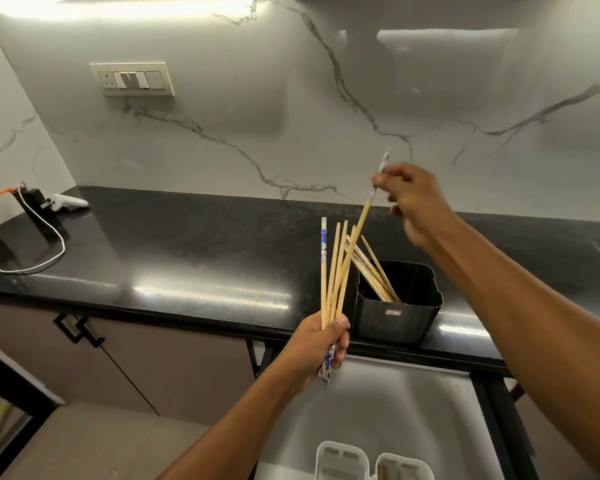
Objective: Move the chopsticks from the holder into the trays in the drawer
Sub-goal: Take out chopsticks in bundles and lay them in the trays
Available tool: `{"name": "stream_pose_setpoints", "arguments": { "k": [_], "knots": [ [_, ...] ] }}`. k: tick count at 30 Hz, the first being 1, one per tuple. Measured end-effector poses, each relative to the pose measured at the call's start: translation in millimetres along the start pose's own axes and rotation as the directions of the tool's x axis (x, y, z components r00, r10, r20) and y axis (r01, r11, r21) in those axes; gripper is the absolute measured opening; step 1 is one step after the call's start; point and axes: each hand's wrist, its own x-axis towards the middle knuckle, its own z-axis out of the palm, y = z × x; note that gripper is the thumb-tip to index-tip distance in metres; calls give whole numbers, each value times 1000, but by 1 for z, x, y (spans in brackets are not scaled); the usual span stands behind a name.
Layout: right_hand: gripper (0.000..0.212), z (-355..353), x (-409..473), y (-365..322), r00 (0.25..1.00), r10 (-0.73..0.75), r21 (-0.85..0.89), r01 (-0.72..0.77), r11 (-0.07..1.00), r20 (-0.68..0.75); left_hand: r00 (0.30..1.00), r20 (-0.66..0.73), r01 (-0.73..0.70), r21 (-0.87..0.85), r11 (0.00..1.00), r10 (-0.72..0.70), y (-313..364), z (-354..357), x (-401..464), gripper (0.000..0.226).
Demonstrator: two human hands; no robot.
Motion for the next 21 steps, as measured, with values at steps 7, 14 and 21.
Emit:
{"name": "stream_pose_setpoints", "arguments": {
  "k": [7, 14, 21],
  "knots": [
    [10, 2, -35, -22, 868, -494, -213, 494, 843, 54, 990, -112, 55, -244, 968, -85, 11, -5, 10, 21],
    [28, 14, -87, 72, 701, -509, -521, 712, 470, 499, 994, -112, -43, -476, 878, -12, 39, 0, 21, 28],
    [28, 25, -114, 103, 851, -399, -598, 524, 606, 341, 985, -167, -45, -484, 874, -42, 31, 2, 24, 28]
  ]
}}
